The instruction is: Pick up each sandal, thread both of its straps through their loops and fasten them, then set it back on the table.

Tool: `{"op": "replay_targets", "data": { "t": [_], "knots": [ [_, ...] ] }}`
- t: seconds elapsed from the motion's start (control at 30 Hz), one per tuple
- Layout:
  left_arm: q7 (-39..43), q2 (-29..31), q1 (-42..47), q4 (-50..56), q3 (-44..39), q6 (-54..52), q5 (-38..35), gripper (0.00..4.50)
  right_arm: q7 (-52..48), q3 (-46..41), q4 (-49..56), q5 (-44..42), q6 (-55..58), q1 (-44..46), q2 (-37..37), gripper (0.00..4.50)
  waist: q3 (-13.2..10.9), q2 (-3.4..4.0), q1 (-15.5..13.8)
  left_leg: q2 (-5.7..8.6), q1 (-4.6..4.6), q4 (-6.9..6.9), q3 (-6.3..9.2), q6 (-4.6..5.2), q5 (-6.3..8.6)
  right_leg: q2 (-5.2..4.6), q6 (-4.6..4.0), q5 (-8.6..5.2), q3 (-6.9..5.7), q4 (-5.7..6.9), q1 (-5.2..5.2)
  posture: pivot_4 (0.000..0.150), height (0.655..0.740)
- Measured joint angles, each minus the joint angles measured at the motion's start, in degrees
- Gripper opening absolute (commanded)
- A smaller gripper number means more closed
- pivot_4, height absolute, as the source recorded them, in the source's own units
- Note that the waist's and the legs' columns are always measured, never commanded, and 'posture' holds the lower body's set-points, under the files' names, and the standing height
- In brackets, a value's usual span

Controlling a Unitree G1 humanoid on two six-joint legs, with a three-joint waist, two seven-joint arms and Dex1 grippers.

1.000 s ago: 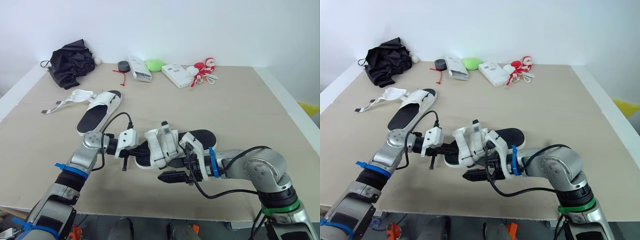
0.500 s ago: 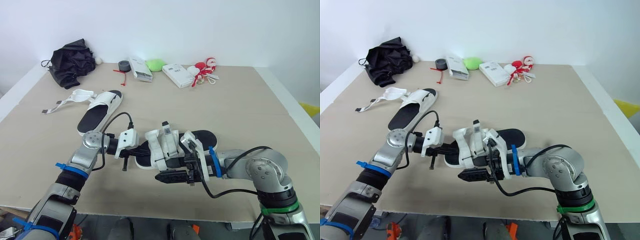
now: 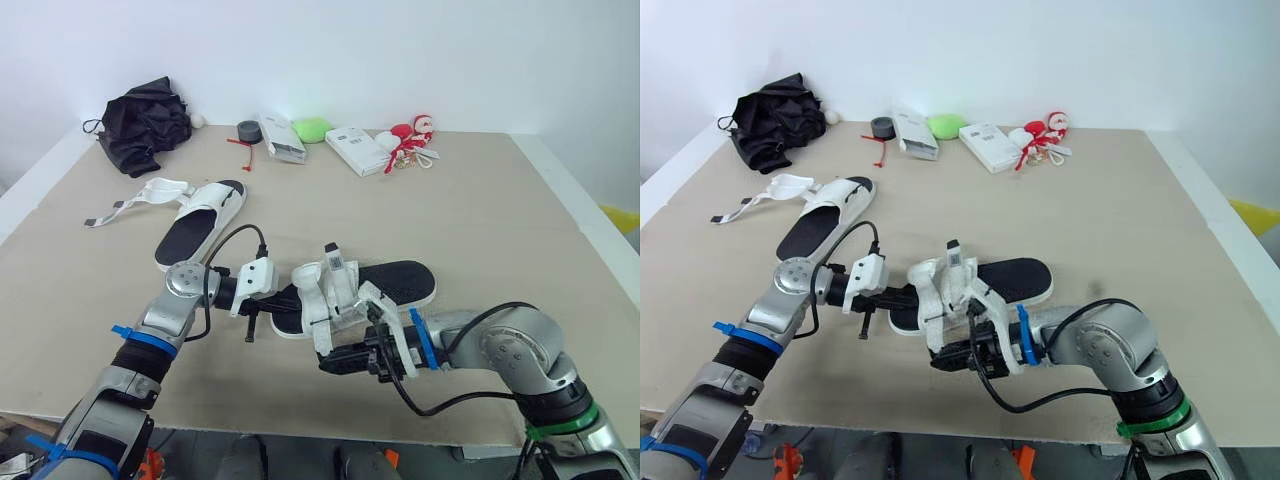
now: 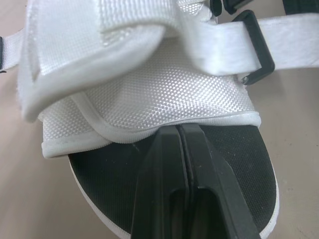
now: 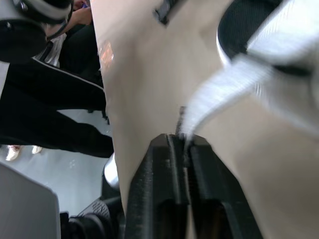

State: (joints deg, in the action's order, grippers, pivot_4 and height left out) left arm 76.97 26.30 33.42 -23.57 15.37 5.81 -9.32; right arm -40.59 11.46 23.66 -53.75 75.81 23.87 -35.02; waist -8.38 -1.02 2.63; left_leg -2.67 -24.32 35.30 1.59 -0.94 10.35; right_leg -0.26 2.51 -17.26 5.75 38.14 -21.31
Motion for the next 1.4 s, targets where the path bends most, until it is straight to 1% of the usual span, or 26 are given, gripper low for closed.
{"op": "replay_targets", "data": {
  "t": [0.27, 0.3, 0.33, 0.43, 0.47, 0.5, 0.53, 0.6, 0.77, 0.8, 0.83, 0.87, 0.9, 0.93, 1.0, 1.1, 1.13, 1.23, 1.27, 1.33, 1.37, 1.4],
  "knots": [
    [0.0, -0.1, 0.0, -0.1, 0.0, 0.0, 0.0, 0.0, -4.0, -1.8, 1.7, -3.4, -1.4, -0.5, -0.7, 0.04, 0.0, -0.04, 0.0, 0.01, 0.0, 0.0, -0.01, 0.0, 0.0, -0.01, 0.0, 0.0, 0.01, 0.0, 0.0, 0.15, 0.738],
    [0.0, -0.1, 0.0, -0.1, 0.0, 0.0, 0.0, 0.0, -5.4, -3.4, 2.6, -5.1, -1.5, -0.6, -1.4, 0.04, -0.1, -0.05, 0.0, 0.01, -0.01, 0.0, 0.0, 0.0, 0.0, -0.02, 0.01, 0.0, 0.0, -0.01, 0.0, 0.15, 0.738],
    [0.1, -0.1, 0.1, -0.1, 0.1, 0.1, 0.0, 0.0, -8.3, -6.6, 5.5, -8.6, -2.3, -1.1, -3.6, 0.04, -0.1, -0.05, 0.0, 0.01, -0.01, 0.0, 0.0, -0.01, 0.0, -0.01, 0.0, 0.0, 0.0, -0.01, 0.01, 0.15, 0.738],
    [0.1, -0.2, 0.1, -0.1, 0.1, 0.1, 0.0, 0.0, -9.3, -8.2, 6.1, -9.7, -2.6, -1.0, -4.9, 0.04, -0.1, -0.07, -0.1, 0.02, -0.04, 0.0, 0.01, -0.03, 0.02, -0.03, 0.02, -0.01, -0.02, -0.02, -0.01, 0.15, 0.738],
    [0.3, -0.2, 0.2, -0.1, 0.1, 0.2, 0.0, 0.0, -9.4, -10.0, 6.1, -11.3, -2.8, -0.7, -5.6, 0.04, -0.2, -0.12, -0.1, 0.02, -0.05, -0.01, 0.01, -0.04, 0.03, -0.04, 0.03, -0.02, -0.03, -0.04, -0.01, 0.15, 0.738],
    [0.4, -0.2, 0.2, -0.1, 0.0, 0.2, 0.0, 0.0, -9.4, -10.2, 6.0, -11.6, -2.8, -0.4, -5.5, 0.04, -0.2, -0.11, -0.1, 0.02, -0.05, -0.01, 0.01, -0.06, 0.03, -0.05, 0.04, -0.03, -0.03, -0.04, -0.01, 0.15, 0.738],
    [0.9, -0.3, 0.4, -0.1, 0.1, 0.4, -0.1, 0.0, -9.0, -11.5, 5.2, -13.8, -3.0, 2.1, -4.8, 0.04, -0.3, -0.09, -0.2, 0.05, -0.15, -0.01, 0.02, -0.07, 0.04, -0.08, 0.19, 0.0, -0.04, -0.05, -0.09, 0.15, 0.738],
    [1.1, -0.7, 0.5, -0.1, 0.2, 0.6, -0.3, 0.0, -7.0, -12.0, 2.7, -15.7, -3.0, 4.9, -3.0, 0.04, -0.3, -0.16, -0.3, 0.06, -0.28, 0.0, 0.04, -0.08, 0.05, -0.08, 0.21, 0.0, -0.09, -0.06, -0.17, 0.15, 0.738],
    [1.4, -0.7, 0.7, -0.1, 0.2, 0.8, -0.4, 0.0, -3.3, -11.4, -1.4, -15.4, -3.1, 8.7, 1.0, 0.04, -0.4, -0.16, -0.4, 0.1, -0.37, 0.01, 0.12, -0.11, 0.07, -0.1, 0.23, -0.01, -0.14, -0.05, -0.25, 0.15, 0.738],
    [1.3, -0.7, 0.9, -0.5, 0.2, 0.8, -0.4, 0.0, -1.1, -9.4, -4.2, -12.0, -4.2, 12.4, 3.2, 0.04, -0.4, -0.08, -0.2, 0.08, -0.36, 0.02, 0.1, -0.11, 0.07, -0.06, 0.24, 0.03, -0.12, -0.04, -0.27, 0.15, 0.738],
    [1.2, -0.7, 0.9, -0.5, 0.2, 0.8, -0.4, 0.0, -0.9, -9.1, -4.3, -11.6, -4.4, 12.7, 3.4, 0.04, -0.4, -0.08, -0.3, 0.08, -0.37, 0.02, 0.13, -0.09, 0.06, -0.06, 0.24, 0.05, -0.15, -0.03, -0.27, 0.15, 0.738],
    [1.0, -0.6, 0.9, -0.9, -0.1, 0.9, -0.3, 0.0, -0.1, -4.2, -7.7, -5.1, -6.8, 17.2, 4.9, 0.04, -0.4, -0.05, 0.0, 0.02, -0.24, 0.03, 0.09, -0.08, 0.06, -0.02, 0.16, 0.1, -0.13, -0.02, -0.21, 0.15, 0.738],
    [1.0, -0.6, 0.9, -1.0, 0.0, 0.9, -0.2, 0.0, 0.0, -3.6, -8.2, -4.3, -7.0, 17.7, 5.1, 0.04, -0.5, -0.03, 0.0, 0.02, -0.23, 0.03, 0.09, -0.08, 0.05, -0.02, 0.15, 0.11, -0.13, -0.02, -0.22, 0.15, 0.738],
    [0.9, -0.8, 1.0, -1.2, 0.0, 1.2, -0.2, 0.0, 0.0, -0.2, -11.2, 0.0, -9.0, 20.7, 6.0, 0.04, -0.4, -0.05, -0.1, 0.0, -0.18, 0.05, 0.08, -0.01, 0.01, -0.02, 0.13, 0.14, -0.15, -0.03, -0.17, 0.15, 0.738],
    [0.9, -0.7, 1.1, -1.5, 0.1, 1.2, -0.1, 0.0, -0.8, 2.9, -16.1, 4.7, -10.7, 23.5, 6.1, 0.04, -0.4, -0.03, 0.0, 0.0, -0.16, 0.05, -0.01, -0.02, 0.0, -0.04, 0.14, 0.19, -0.09, -0.02, -0.16, 0.15, 0.738],
    [0.9, -0.7, 1.0, -1.6, 0.0, 1.3, -0.1, 0.0, -2.2, 6.2, -20.4, 8.6, -12.3, 25.8, 6.2, 0.04, -0.4, -0.03, 0.1, -0.01, -0.11, 0.06, -0.03, -0.01, 0.0, -0.03, 0.14, 0.19, -0.08, -0.02, -0.13, 0.15, 0.738],
    [0.7, -0.8, 0.9, -1.5, 0.1, 1.3, -0.1, 0.0, -3.1, 8.9, -26.3, 12.7, -13.4, 27.8, 7.2, 0.04, -0.4, -0.02, 0.0, 0.0, -0.12, 0.06, 0.03, -0.01, 0.0, -0.01, 0.14, 0.2, -0.12, 0.0, -0.13, 0.15, 0.738],
    [0.6, -0.8, 0.9, -1.5, 0.1, 1.3, -0.1, 0.0, -3.6, 9.5, -28.6, 14.2, -13.6, 28.4, 7.6, 0.04, -0.4, -0.01, 0.0, 0.0, -0.13, 0.06, 0.02, -0.01, 0.0, -0.01, 0.14, 0.19, -0.1, 0.01, -0.12, 0.15, 0.738],
    [0.5, -0.8, 0.8, -1.4, 0.1, 1.3, -0.1, 0.0, -5.2, 11.0, -32.4, 17.0, -13.8, 30.4, 8.2, 0.04, -0.4, 0.0, 0.0, 0.0, -0.11, 0.06, 0.0, -0.01, 0.0, -0.01, 0.17, 0.2, -0.08, 0.01, -0.12, 0.15, 0.738],
    [0.2, -0.7, 0.4, -1.1, 0.1, 1.3, -0.1, 0.0, -5.3, 12.0, -36.3, 19.5, -14.3, 31.4, 9.9, 0.77, -0.4, 0.0, 0.0, -0.01, -0.07, 0.06, 0.03, 0.0, -0.01, 0.01, 0.14, 0.22, -0.12, 0.02, -0.09, 0.15, 0.738],
    [0.1, -0.7, 0.3, -1.1, 0.0, 1.3, -0.1, 0.0, -4.9, 12.0, -37.9, 20.4, -14.8, 31.8, 10.8, 0.93, -0.4, 0.0, 0.0, -0.01, 0.02, 0.07, 0.01, 0.0, -0.01, 0.01, 0.12, 0.24, -0.1, 0.02, -0.07, 0.15, 0.738],
    [-0.2, -0.7, 0.2, -1.0, 0.0, 1.2, -0.1, 0.0, -4.2, 11.9, -40.8, 21.7, -15.7, 32.8, 12.0, 1.58, -0.4, 0.02, 0.1, -0.01, 0.05, 0.07, -0.01, 0.0, -0.01, 0.0, 0.13, 0.27, -0.07, 0.03, -0.02, 0.15, 0.738]
  ]
}}
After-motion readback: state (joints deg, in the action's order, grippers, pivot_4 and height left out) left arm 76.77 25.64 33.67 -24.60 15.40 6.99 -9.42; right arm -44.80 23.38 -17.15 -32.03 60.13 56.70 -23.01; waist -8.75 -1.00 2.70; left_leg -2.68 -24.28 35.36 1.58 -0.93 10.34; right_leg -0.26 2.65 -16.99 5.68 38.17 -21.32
